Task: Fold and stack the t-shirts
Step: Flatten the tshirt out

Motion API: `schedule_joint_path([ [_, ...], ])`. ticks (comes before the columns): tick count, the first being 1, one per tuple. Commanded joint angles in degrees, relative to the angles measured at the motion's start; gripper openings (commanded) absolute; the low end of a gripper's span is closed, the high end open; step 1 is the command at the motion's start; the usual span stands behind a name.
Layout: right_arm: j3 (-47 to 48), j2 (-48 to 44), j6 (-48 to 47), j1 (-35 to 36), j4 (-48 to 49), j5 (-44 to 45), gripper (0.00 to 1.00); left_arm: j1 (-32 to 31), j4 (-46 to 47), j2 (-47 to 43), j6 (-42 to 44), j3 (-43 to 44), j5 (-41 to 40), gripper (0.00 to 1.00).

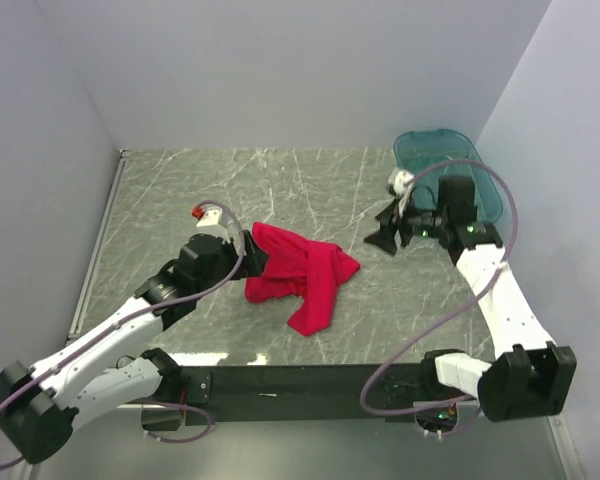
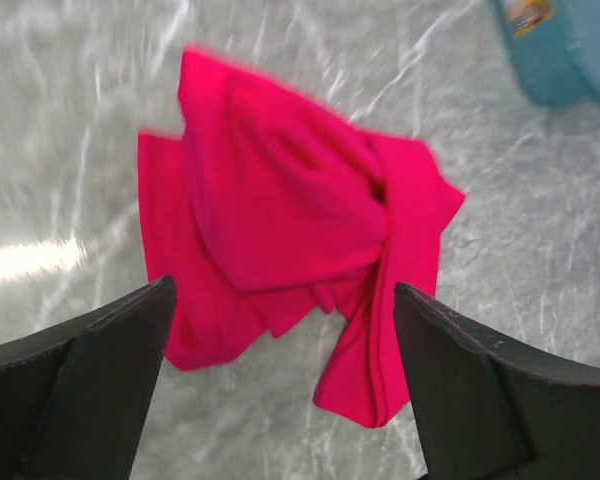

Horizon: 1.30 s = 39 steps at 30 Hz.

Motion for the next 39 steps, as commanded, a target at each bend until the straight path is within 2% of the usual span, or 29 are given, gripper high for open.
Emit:
schedule_joint_path([
  [1, -8.1, -1.3, -3.0, 3.4, 2.7, -15.1, 0.72, 0.3, 1.5, 4.9, -11.7, -0.5, 0.5, 0.94],
  [2, -8.7, -1.5, -5.0, 7.5, 1.6, -13.4, 0.72, 0.3, 1.6, 6.1, -14.8, -0.5, 0.3, 0.93],
  [4, -9.5, -0.9, -5.5, 10.7, 1.7, -8.1, 0.72, 0.3, 2.3, 9.7, -17.6, -0.8, 0.4, 0.9],
  [5, -9.7, -0.6, -3.5, 12.1, 3.8, -7.4, 0.71, 0.3, 3.5, 10.8, -19.8, -1.3, 0.4, 0.85],
  [7, -9.9, 0.1, -0.2, 12.8, 5.8, -6.2, 0.7, 0.3, 6.1, 13.3, -21.8, -2.4, 0.6, 0.77],
  [10, -10.1, 1.2, 0.0, 13.3, 6.2, -5.0, 0.7, 0.3, 9.5, 15.3, -25.0, -4.2, 1.5, 0.68],
  [19, -9.9, 4.6, 4.8, 16.1, 8.6, 1.1, 0.7, 0.3, 13.0, 23.2, -26.7, -2.5, 0.2, 0.65],
  [21, -10.8, 5.3, 8.3, 17.2, 12.4, 5.5, 0.7, 0.3, 14.1, 24.9, -26.8, -2.2, -0.1, 0.59],
  [23, -11.5, 5.5, 13.6, 19.3, 16.6, 8.9, 0.7, 0.3, 14.6, 25.5, -26.9, -1.7, -0.3, 0.49],
  [24, -11.7, 5.5, 16.1, 20.2, 18.4, 14.3, 0.7, 0.3, 14.9, 25.5, -27.2, -1.7, -0.4, 0.46],
  [25, -11.7, 5.7, 19.0, 21.8, 19.4, 15.6, 0.7, 0.3, 15.4, 25.5, -27.3, -1.6, -0.6, 0.39],
  [27, -11.8, 7.0, 23.3, 24.3, 23.2, 21.6, 0.71, 0.3, 15.4, 25.0, -27.3, -1.5, -1.0, 0.33],
  [28, -11.3, 8.0, 26.0, 25.9, 23.8, 27.4, 0.72, 0.3, 15.2, 24.3, -27.2, -1.3, -1.1, 0.29],
  [32, -5.4, 15.0, 31.1, 34.3, 23.0, 40.1, 0.74, 0.3, 13.8, 22.1, -26.1, -0.8, -2.1, 0.21],
  [34, -3.4, 18.8, 33.7, 36.1, 22.6, 48.3, 0.74, 0.3, 13.3, 20.5, -25.8, -1.2, -3.0, 0.18],
  [39, 0.2, 24.3, 35.1, 38.0, 21.7, 57.8, 0.72, 0.4, 13.7, 16.8, -25.7, -3.0, -3.7, 0.1],
])
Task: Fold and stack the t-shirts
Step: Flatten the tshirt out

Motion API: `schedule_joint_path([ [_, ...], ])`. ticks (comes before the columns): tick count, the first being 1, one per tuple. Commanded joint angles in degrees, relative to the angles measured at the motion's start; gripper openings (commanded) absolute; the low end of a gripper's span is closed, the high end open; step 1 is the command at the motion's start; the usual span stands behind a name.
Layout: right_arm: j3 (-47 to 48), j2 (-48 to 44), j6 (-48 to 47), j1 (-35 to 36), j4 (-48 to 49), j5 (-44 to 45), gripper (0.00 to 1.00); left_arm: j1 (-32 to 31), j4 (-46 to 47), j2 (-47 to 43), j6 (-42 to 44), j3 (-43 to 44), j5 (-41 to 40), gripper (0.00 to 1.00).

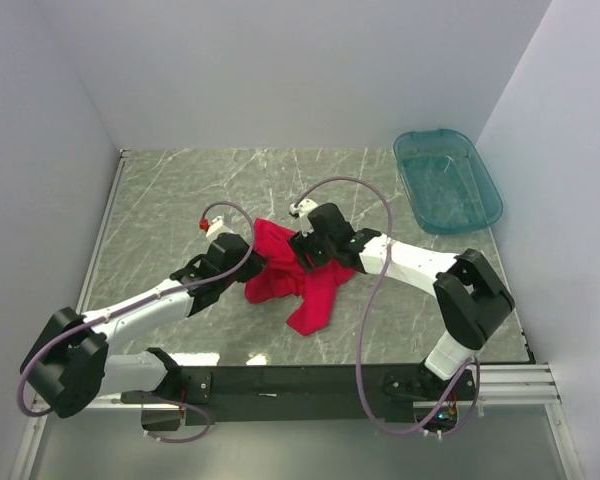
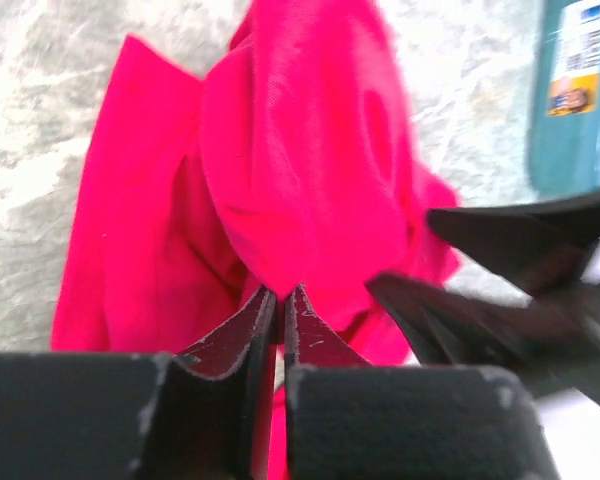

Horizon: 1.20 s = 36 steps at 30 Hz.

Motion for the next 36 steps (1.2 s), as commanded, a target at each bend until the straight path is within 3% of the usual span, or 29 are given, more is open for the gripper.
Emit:
schedule_joint_path([
  [1, 2.8, 0.9, 3.4, 0.1, 1.4, 12.8, 0.71, 0.3, 1.7, -3.3, 0.8, -0.4, -1.9, 0.08],
  [4, 2.0, 1.1, 3.1, 0.0, 1.3, 14.0, 0.64, 0.3, 1.6, -4.2, 0.8, -1.1, -2.2, 0.04],
  [10, -0.2, -2.7, 1.3, -0.7, 0.8, 14.7, 0.42, 0.7, -0.4, -5.4, 2.9, 0.3, -3.8, 0.02],
  [13, -1.5, -4.5, 1.3, -2.4, 0.3, 12.8, 0.22, 1.2, -0.9, -6.1, 4.2, 1.4, -4.4, 0.01],
  [15, -1.7, -5.5, 1.3, -4.5, -1.4, 11.7, 0.03, 1.9, -2.6, -7.0, 5.3, 1.9, -4.8, 0.01],
  [16, -1.6, -6.0, -0.6, -5.3, -2.1, 9.9, 0.0, 2.1, -2.8, -7.2, 6.2, 2.6, -4.9, 0.01],
  [19, -0.8, -9.1, -5.1, -10.1, -6.7, 6.4, 0.0, 4.0, -4.4, -8.5, 8.3, 5.2, -5.8, 0.01],
  [25, 0.6, -19.3, -22.4, -22.9, -18.8, -15.7, 0.0, 9.2, -4.1, -11.6, 14.7, 10.9, -4.5, 0.01],
  [28, 1.4, -22.1, -27.1, -25.1, -23.4, -22.3, 0.01, 10.6, -3.7, -12.2, 17.8, 13.3, -3.1, 0.01],
  [32, 3.8, -24.5, -29.2, -27.0, -26.2, -27.9, 0.0, 11.3, -4.7, -13.3, 22.5, 17.4, -2.6, 0.01],
  [36, 9.8, -27.8, -26.3, -31.6, -24.9, -29.5, 0.0, 12.3, -7.6, -16.1, 27.7, 24.4, -7.8, 0.01],
])
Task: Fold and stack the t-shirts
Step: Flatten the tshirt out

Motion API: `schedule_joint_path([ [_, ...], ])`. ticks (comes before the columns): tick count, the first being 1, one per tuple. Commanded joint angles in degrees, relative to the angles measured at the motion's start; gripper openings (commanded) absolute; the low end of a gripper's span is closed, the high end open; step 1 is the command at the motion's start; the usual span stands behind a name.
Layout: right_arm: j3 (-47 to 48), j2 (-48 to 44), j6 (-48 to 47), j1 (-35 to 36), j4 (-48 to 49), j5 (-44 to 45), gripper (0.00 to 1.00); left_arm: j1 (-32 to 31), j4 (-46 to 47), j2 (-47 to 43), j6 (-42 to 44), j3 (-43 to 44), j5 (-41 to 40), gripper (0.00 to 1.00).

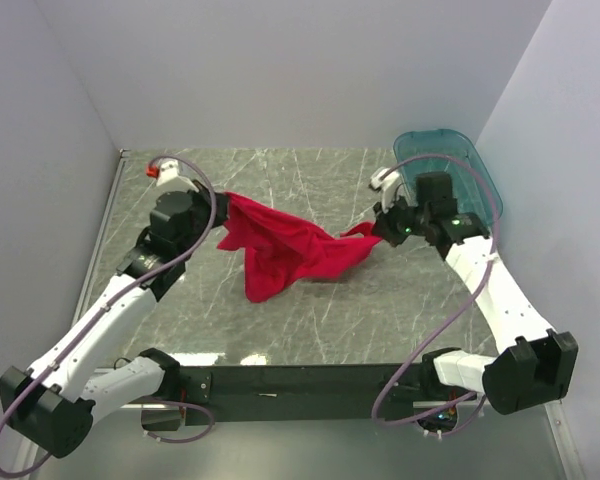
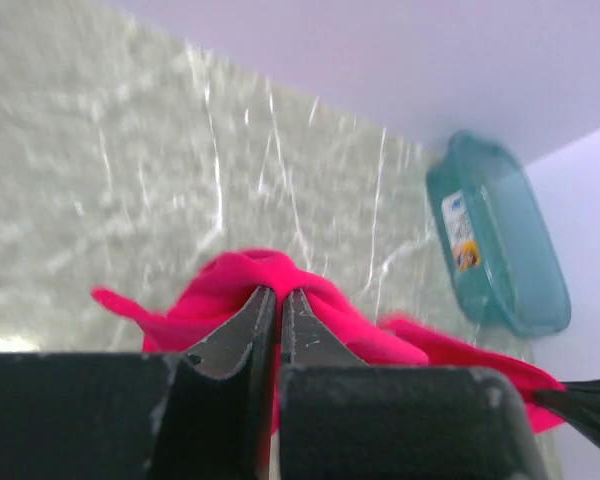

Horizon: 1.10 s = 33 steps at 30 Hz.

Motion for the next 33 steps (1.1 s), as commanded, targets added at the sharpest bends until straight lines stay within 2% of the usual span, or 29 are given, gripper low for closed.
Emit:
schedule_joint_path([
  [1, 8.5, -4.1, 0.1, -4.8, 0.4, -5.7, 0.0, 1.2, 0.0, -4.1, 8.5, 8.1, -5.5, 0.01],
  [4, 17.5, -4.1, 2.9, -8.7, -0.9, -7.9, 0.0, 1.5, -0.8, -5.6, 11.8, 13.3, -8.0, 0.01],
  [8, 28.4, -3.2, 8.6, -9.8, -0.3, -8.7, 0.0, 1.5, -0.3, -7.0, 14.5, 18.9, -9.1, 0.01],
  [12, 31.8, -4.1, 15.4, -10.1, 2.8, -8.5, 0.0, 1.6, -0.6, -8.3, 16.3, 23.3, -9.8, 0.01],
  [18, 28.1, -9.5, 20.1, -10.3, 10.0, -9.7, 0.0, 1.6, -1.1, -10.7, 17.9, 22.7, -9.7, 0.01],
  [25, 36.2, -9.9, 23.6, -10.7, 5.5, -18.5, 0.0, 1.6, 1.6, -15.2, 20.2, 21.4, -5.5, 0.01],
  [33, 46.6, -9.6, 26.3, -11.0, 0.0, -26.9, 0.0, 1.6, 2.3, -18.7, 21.0, 26.2, 0.2, 0.01],
])
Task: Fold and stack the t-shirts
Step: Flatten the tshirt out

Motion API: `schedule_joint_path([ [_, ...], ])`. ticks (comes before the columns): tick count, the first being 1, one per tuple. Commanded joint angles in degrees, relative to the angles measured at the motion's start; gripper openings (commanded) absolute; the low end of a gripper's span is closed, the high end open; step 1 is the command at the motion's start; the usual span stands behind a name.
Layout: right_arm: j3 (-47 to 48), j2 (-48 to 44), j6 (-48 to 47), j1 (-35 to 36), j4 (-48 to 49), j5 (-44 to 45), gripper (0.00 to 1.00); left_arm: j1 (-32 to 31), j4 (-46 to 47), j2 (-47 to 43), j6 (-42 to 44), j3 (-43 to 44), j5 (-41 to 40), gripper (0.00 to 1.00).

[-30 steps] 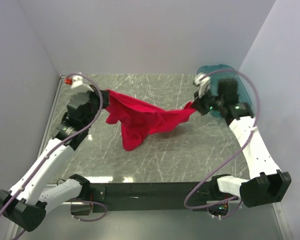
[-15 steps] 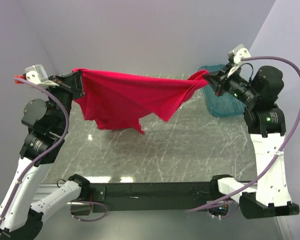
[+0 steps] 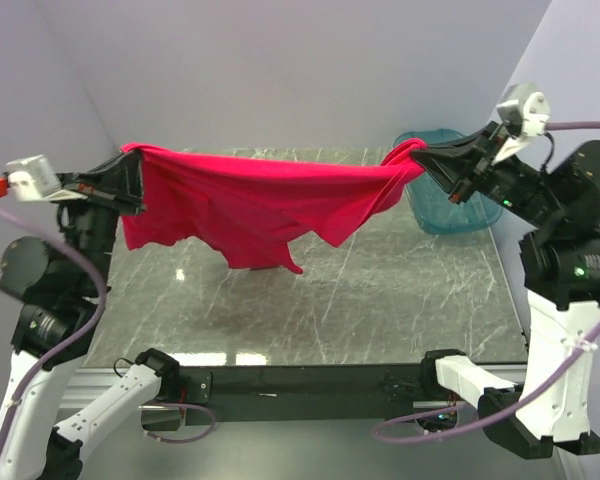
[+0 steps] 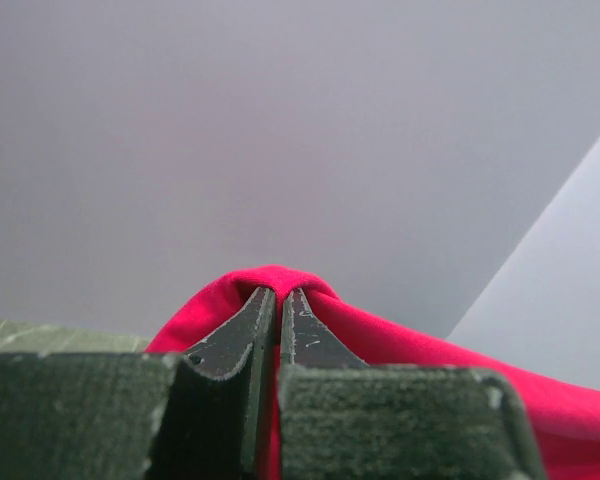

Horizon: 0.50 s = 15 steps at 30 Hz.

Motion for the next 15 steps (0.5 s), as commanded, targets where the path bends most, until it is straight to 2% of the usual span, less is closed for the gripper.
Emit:
schedule_joint_path([
  [1, 6.6, -1.0, 3.2, -0.6, -2.6, -6.0, 0.0, 0.4, 4.9, -2.2, 1.3, 4.4, 5.1, 0.01],
  [4, 12.6, -0.4, 4.2, -0.6, -4.9, -8.7, 0.0, 0.4, 6.5, -3.8, 0.8, 5.3, 6.5, 0.01],
  [8, 16.9, -0.3, 7.6, -2.1, -4.1, -7.6, 0.0, 0.4, 6.5, -2.6, -0.5, 8.0, 5.3, 0.01],
  [12, 10.4, -1.4, 9.7, -2.7, -1.5, -1.3, 0.0, 0.3, 4.1, 2.3, -1.3, 8.6, 1.2, 0.01],
  [14, 1.9, -3.1, 11.2, -2.7, 2.7, 1.3, 0.0, 0.4, 3.4, 5.9, -1.9, 6.9, 0.3, 0.01],
  [15, -5.5, -3.8, 13.0, -2.7, 4.6, 2.1, 0.0, 0.4, 3.3, 7.2, -2.5, 6.1, 0.2, 0.01],
])
